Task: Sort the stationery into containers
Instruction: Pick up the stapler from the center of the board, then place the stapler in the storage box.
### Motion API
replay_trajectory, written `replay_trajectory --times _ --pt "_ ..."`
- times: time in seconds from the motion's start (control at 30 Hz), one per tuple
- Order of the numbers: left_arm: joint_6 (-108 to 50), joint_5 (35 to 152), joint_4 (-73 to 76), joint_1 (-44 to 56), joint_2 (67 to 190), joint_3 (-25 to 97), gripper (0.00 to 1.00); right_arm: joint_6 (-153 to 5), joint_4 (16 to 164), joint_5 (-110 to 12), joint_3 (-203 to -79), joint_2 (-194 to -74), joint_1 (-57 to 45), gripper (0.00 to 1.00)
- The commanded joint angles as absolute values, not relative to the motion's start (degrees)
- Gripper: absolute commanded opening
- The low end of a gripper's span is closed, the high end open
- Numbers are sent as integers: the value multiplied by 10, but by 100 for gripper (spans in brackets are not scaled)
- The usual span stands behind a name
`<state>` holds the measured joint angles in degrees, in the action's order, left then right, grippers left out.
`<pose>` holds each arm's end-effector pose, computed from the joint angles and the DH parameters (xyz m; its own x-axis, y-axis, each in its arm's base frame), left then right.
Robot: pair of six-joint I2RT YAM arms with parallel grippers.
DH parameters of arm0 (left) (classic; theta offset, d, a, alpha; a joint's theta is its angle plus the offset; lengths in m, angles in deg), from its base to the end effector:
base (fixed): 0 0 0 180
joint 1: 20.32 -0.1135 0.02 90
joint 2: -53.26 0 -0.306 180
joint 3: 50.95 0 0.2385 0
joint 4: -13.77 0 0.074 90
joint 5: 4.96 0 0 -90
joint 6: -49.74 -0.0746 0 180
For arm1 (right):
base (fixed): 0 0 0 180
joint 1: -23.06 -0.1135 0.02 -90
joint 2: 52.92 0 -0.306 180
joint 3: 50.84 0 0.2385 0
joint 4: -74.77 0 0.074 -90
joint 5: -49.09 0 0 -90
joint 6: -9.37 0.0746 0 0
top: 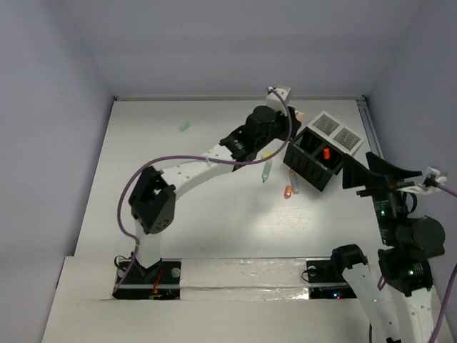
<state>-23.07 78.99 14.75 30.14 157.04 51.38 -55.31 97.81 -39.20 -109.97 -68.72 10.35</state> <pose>0.3113 -0.3648 0.4034 -0.2118 -0.2051 -0.9556 0.6670 0.6843 -0.2947 0.0379 0.0063 0.4120 0.2234 0.4886 -0.8434 -0.3188 0.8543 0.4105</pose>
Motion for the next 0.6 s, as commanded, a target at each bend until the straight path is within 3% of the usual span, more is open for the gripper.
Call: replay_trajectory --times 0.0,0.3,0.4,0.57 --pt "-211 868 140 318 1654 641 0 -564 1018 -366 -1134 -669 108 100" --pt "-177 935 137 365 1901 987 0 -556 1033 -402 -1153 -662 108 100" --pt "-134 943 166 365 1966 1059 0 -550 1032 -428 -1152 -661 108 100" --pt "-95 928 242 365 2003 1069 3 -540 1019 -449 -1139 -657 101 100"
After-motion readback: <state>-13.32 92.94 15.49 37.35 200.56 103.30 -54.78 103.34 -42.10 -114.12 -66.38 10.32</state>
